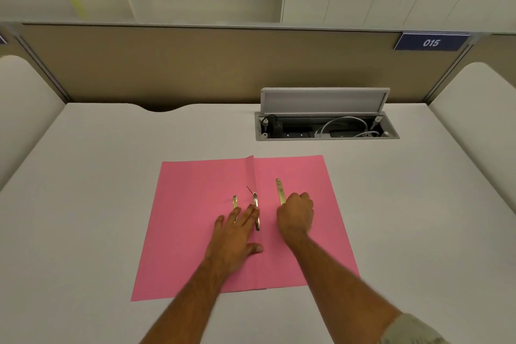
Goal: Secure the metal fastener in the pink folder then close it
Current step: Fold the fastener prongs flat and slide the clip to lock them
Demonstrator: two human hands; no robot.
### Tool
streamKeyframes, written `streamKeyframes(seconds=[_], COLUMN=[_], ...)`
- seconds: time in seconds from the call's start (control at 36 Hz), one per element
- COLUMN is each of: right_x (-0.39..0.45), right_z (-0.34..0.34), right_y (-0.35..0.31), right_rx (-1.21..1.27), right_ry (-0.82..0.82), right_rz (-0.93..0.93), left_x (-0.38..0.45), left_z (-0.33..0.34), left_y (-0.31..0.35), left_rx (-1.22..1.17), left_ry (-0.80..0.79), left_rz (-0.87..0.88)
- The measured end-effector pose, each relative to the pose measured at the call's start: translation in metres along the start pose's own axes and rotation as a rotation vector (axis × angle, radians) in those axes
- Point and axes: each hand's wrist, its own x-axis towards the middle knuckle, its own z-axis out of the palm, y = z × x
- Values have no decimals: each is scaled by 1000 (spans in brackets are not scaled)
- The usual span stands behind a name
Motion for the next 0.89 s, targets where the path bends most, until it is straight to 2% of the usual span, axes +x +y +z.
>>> streamKeyframes(seconds=[0.25, 0.36, 0.67, 0.89], right_x=[5, 6, -25, -30], right_z=[-7, -6, -25, -37], right_y=[-5, -5, -8, -13], right_rx=[143, 287, 869, 908], right_ry=[-38, -61, -84, -162], right_rz=[127, 164, 70, 51], left_x=[6, 9, 9, 8], left_z=[-6, -9, -11, -11], left_y=[4, 3, 5, 6], left_rx=[45, 55, 30, 22], left_ry=[-87, -113, -119, -108], left_rz=[-1, 3, -6, -3])
